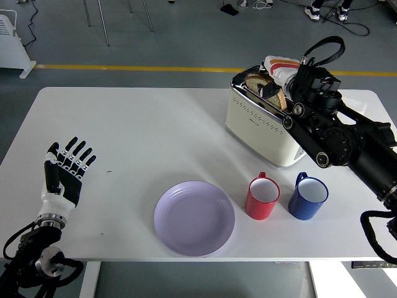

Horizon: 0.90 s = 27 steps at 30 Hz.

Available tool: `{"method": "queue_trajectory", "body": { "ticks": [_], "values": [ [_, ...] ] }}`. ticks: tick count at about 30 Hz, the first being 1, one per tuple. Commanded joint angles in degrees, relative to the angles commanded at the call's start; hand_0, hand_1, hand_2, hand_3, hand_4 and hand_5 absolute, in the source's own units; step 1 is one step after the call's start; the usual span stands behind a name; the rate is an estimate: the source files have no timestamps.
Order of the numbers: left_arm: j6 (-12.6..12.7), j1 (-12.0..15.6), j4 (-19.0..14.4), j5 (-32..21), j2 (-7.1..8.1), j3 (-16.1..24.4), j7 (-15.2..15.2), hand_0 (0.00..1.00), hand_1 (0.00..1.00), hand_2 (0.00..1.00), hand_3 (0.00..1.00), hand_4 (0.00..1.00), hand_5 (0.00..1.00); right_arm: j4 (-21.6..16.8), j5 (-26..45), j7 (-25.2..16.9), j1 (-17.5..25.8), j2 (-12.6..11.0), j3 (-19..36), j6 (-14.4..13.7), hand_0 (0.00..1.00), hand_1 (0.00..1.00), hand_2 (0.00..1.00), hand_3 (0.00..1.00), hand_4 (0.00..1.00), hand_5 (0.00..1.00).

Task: Push plate across desktop,pick up the break from the machine,place the break in the plate

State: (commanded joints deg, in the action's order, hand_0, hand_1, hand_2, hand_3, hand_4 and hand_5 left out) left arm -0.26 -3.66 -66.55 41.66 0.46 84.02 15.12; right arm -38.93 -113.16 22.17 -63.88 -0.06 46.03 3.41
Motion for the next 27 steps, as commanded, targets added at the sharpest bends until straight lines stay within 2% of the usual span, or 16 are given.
{"method": "queue_trajectory", "body": {
  "ticks": [9,12,19,21,27],
  "values": [
    [-0.06,-0.15,0.02,-0.01,-0.01,-0.02,-0.03,0.763,0.780,0.827,0.823,0.583,0.998,-3.02,-2.70,1.16,-1.41,-2.17,0.51,2.32,0.507,0.419,0.439,0.497,0.264,0.002],
    [-0.06,-0.16,-0.01,0.03,0.00,0.12,-0.04,0.763,0.779,0.825,0.821,0.583,0.998,-4.94,-3.92,1.62,-2.37,-3.82,1.01,3.53,0.495,0.410,0.433,0.488,0.253,0.002],
    [-0.05,0.06,0.01,0.06,-0.03,0.30,-0.06,0.763,0.779,0.825,0.821,0.584,0.998,-11.62,-4.65,2.41,-3.62,-7.15,3.93,4.87,0.490,0.406,0.431,0.483,0.268,0.002],
    [-0.05,0.06,0.01,0.07,-0.03,0.30,-0.06,0.763,0.779,0.825,0.821,0.584,0.998,-12.08,-4.60,2.45,-3.64,-7.27,4.08,4.90,0.490,0.406,0.431,0.483,0.268,0.002],
    [-0.14,-0.02,0.01,0.22,-0.16,0.07,-0.28,0.764,0.779,0.825,0.820,0.585,0.998,-19.83,1.18,5.32,-2.83,-8.96,5.75,3.97,0.482,0.403,0.431,0.479,0.257,0.002]
  ]
}}
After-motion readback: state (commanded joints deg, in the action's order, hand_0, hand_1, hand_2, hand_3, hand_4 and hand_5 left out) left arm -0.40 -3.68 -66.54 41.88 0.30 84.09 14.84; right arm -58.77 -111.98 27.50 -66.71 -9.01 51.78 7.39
